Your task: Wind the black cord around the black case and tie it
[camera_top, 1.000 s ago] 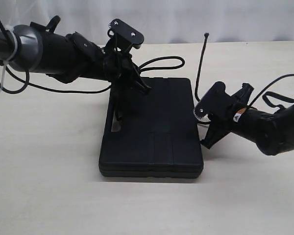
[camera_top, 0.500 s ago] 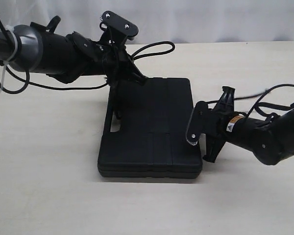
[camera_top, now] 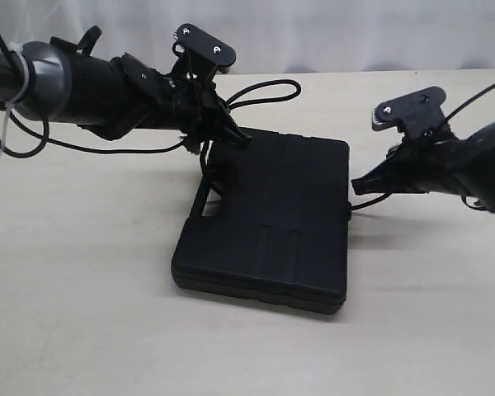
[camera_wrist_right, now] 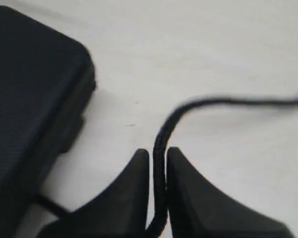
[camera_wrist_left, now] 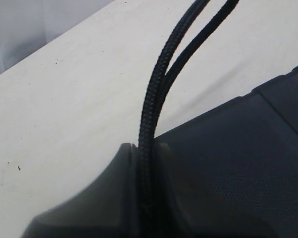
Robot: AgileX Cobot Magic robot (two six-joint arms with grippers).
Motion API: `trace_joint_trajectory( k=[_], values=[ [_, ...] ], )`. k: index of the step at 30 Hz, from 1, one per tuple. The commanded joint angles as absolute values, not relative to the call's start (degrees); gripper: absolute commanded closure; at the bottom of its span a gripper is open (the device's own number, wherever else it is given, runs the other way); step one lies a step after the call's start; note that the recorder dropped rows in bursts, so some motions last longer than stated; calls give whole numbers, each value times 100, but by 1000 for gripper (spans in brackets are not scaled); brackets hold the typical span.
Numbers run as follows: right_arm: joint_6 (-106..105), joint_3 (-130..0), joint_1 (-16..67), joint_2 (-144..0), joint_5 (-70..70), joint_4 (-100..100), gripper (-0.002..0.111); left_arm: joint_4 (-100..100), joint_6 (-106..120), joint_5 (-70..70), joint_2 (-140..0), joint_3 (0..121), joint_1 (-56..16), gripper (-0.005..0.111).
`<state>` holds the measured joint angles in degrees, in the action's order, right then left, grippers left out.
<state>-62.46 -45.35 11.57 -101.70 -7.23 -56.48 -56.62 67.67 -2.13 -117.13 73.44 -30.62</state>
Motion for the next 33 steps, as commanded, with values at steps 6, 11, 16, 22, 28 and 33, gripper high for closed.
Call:
trace_joint_trajectory(
  k=[6,11,16,22,28,33],
  values=[
    [-4890,-5464,382,-10063,1620,-5282,65,-5630,6719,-203,-11717,7340,-3074,107],
    [-2096,-6314,-85,-10211,2917,-2603,65,-5619,6719,-203,-11717,7340,-3074,107],
    [174,-6771,-145,-10485,3505,-286,65,-5619,6719,-203,-11717,7340,-3074,107],
    [231,-7131,-345,-11159,3679,-1272,65,-5619,6719,-203,-11717,7340,-3074,107],
    [-448,-7174,-701,-11487,3254,-3326,65,-5642,6741,-114,-11717,7340,-3074,107],
    [-383,-7174,-832,-11840,2929,-3787,65,-5631,6739,-163,-11717,7340,-3074,107]
  ],
)
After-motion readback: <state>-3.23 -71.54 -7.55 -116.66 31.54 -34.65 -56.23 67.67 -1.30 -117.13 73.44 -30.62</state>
